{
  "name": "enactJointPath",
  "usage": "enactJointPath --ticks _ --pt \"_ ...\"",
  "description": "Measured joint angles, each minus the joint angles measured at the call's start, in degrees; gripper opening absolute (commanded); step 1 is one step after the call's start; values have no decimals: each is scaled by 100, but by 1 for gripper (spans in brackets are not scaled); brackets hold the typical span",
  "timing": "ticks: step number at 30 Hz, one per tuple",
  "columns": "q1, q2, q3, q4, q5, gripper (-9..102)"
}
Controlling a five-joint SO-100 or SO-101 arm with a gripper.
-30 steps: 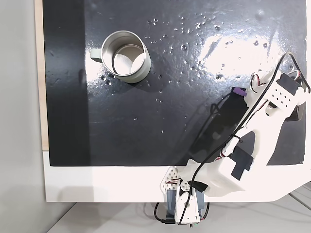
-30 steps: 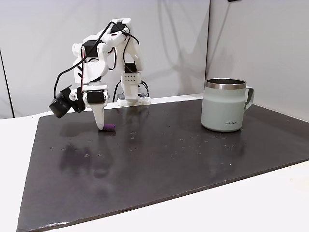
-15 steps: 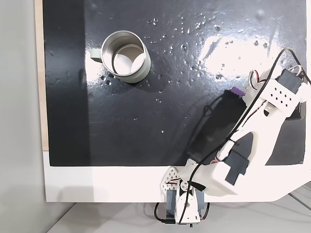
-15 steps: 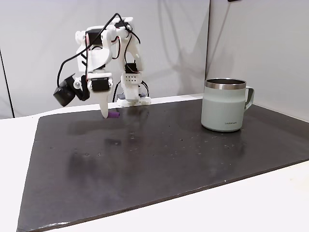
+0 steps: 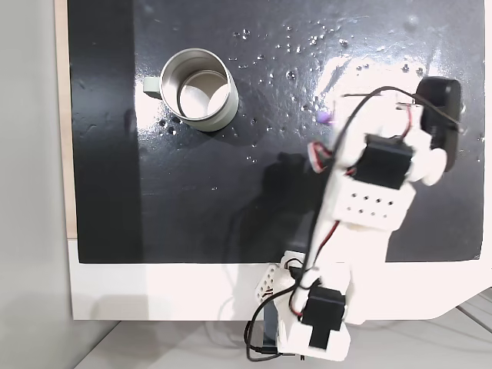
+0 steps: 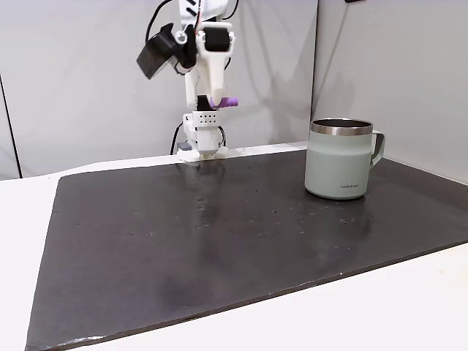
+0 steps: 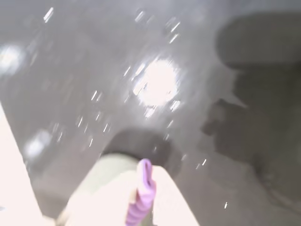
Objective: Grasp a pengrip and put it in the cup.
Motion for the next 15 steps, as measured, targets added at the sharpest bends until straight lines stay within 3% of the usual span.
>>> enactJointPath --ticks 15 --pt "-2558 -79 -677 -220 712 0"
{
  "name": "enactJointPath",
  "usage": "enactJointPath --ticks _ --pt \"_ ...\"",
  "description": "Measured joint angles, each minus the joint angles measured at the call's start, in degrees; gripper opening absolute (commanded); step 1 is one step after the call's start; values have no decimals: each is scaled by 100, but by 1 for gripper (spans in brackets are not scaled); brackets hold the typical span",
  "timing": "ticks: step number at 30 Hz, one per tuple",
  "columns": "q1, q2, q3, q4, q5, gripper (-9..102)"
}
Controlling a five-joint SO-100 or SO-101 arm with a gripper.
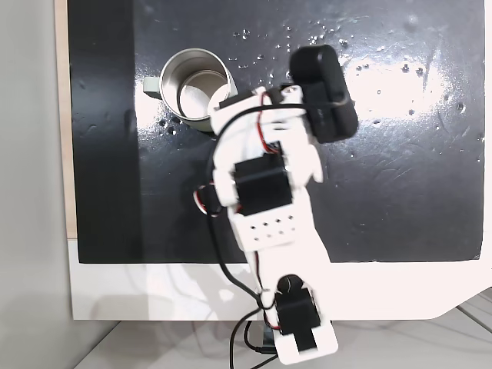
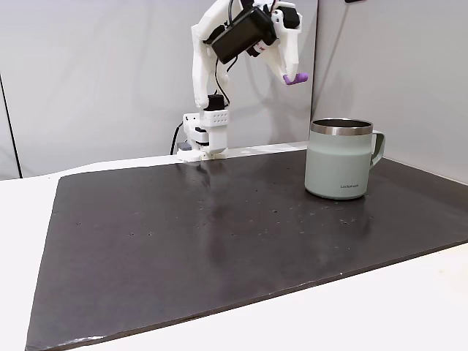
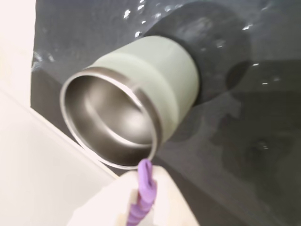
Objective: Grasp a pengrip and put it in the cup.
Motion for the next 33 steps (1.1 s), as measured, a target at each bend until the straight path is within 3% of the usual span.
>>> enactJointPath --ticks 11,27,29,33 --pt "-343 -1187 -1292 0 809 0" --pt "-422 -2382 -2268 -9 861 1" --pt "-439 -2382 -2268 -9 861 5" --pt "-483 -2382 -2268 -9 861 24"
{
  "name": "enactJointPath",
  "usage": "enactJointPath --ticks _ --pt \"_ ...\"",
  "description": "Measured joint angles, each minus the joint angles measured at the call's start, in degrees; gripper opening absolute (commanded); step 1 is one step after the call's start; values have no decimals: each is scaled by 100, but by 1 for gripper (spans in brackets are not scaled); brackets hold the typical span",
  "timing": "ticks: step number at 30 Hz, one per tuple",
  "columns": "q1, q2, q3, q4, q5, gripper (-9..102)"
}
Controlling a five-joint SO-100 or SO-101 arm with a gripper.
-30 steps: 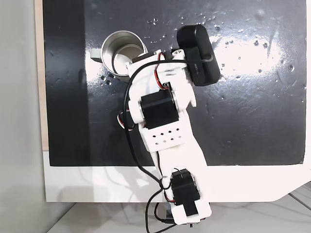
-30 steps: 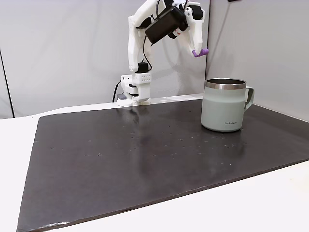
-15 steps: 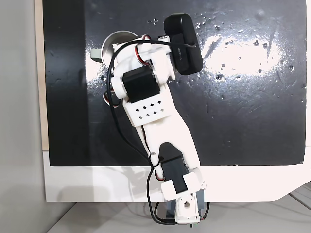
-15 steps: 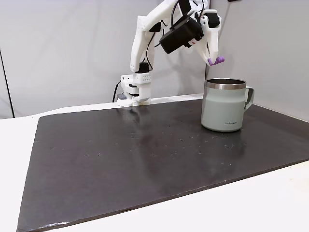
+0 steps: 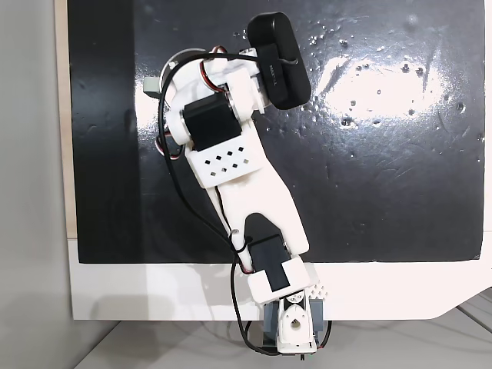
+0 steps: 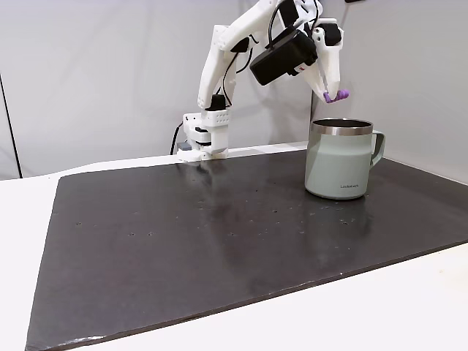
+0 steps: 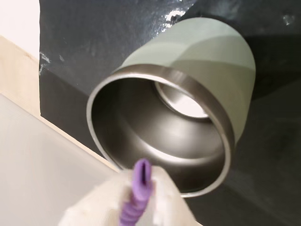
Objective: Grasp a pengrip and put it in the cup.
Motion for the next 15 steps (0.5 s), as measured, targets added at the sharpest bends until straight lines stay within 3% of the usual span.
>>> enactJointPath --ticks 15 --pt "-114 0 0 0 0 25"
